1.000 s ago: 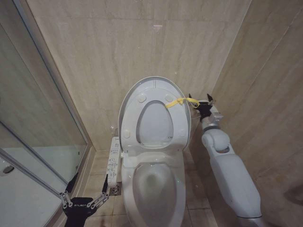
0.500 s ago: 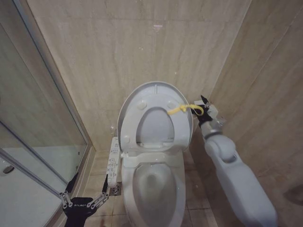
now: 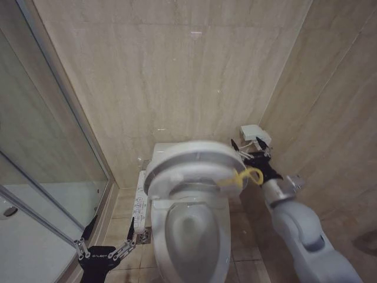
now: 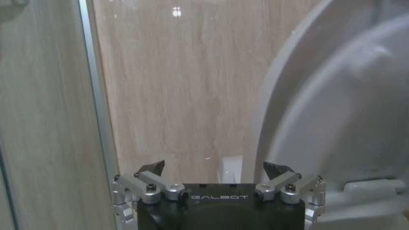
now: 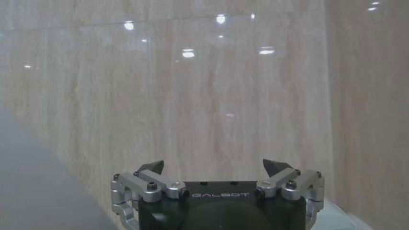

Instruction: Open the toilet lid, clean the toilet bowl with a toilet brush, close the toilet lid, and flush.

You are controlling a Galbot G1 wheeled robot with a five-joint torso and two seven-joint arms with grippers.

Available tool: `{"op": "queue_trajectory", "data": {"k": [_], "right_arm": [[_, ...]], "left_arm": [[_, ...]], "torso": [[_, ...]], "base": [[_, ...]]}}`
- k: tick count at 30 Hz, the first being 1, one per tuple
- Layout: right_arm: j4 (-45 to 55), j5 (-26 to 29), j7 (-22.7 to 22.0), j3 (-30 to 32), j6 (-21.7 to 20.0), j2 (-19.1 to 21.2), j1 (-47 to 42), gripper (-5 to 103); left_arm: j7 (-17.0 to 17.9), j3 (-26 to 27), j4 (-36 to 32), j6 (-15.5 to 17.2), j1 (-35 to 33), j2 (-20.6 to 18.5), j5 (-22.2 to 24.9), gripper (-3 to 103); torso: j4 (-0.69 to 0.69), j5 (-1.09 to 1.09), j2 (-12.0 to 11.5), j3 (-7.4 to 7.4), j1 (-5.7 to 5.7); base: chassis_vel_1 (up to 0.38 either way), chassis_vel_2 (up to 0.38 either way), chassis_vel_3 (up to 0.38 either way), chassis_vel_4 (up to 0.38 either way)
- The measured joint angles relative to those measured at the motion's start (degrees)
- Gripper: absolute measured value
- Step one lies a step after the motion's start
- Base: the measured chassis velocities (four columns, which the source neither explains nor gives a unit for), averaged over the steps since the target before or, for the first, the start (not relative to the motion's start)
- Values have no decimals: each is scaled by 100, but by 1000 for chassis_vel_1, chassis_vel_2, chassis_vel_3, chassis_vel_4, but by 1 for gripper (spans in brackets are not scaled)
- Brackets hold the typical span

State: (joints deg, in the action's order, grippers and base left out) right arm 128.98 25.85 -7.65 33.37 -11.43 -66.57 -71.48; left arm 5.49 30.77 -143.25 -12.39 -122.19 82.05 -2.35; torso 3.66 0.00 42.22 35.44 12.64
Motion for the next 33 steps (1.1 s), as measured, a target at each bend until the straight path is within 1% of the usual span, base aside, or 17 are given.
{"op": "queue_trajectory", "data": {"k": [2, 3, 6, 10, 12, 13, 16, 21, 27, 33], "right_arm": [[253, -86, -19, 123, -12, -171, -337, 100], [253, -86, -19, 123, -12, -171, -337, 100], [552, -279, -2, 373, 52, -456, -940, 100], [632, -376, 14, 485, 142, -592, -1203, 100], [736, -460, 8, 600, 221, -755, -1455, 100], [816, -474, 4, 678, 241, -866, -1599, 100], [879, -504, 1, 698, 287, -976, -1775, 100], [714, -516, -4, 487, 316, -915, -1712, 100], [583, -467, -7, 584, 258, -764, -1613, 100], [663, -460, 81, 588, 246, -861, -1757, 100]], "left_arm": [[0, 0, 0, 0, 0, 0, 0, 100], [0, 0, 0, 0, 0, 0, 0, 100], [0, 0, 0, 0, 0, 0, 0, 100], [0, 0, 0, 0, 0, 0, 0, 100], [0, 0, 0, 0, 0, 0, 0, 100], [0, 0, 0, 0, 0, -1, 0, 100], [0, 0, 0, 0, 0, 0, 0, 100], [0, 0, 0, 0, 0, 0, 0, 100], [0, 0, 0, 0, 0, 0, 0, 100], [0, 0, 0, 0, 0, 0, 0, 100]], "torso": [[1, 0, 0, 0, 0], [1, 0, 0, 0, 0], [0, 0, 0, 0, 0], [1, 0, 0, 0, 0], [-1, 0, 0, 0, 0], [0, 0, 0, 0, 0], [3, 0, 0, 0, 1], [-1, 0, 0, 1, 1], [-1, 1, 0, 1, 1], [2, 1, 0, 1, 1]], "base": [[0, 0, 0, 0], [0, 0, 0, 0], [0, 0, 0, 0], [0, 0, 0, 0], [0, 0, 0, 0], [0, 0, 0, 0], [0, 0, 0, 0], [0, 0, 0, 0], [0, 0, 0, 0], [0, 0, 0, 0]]}}
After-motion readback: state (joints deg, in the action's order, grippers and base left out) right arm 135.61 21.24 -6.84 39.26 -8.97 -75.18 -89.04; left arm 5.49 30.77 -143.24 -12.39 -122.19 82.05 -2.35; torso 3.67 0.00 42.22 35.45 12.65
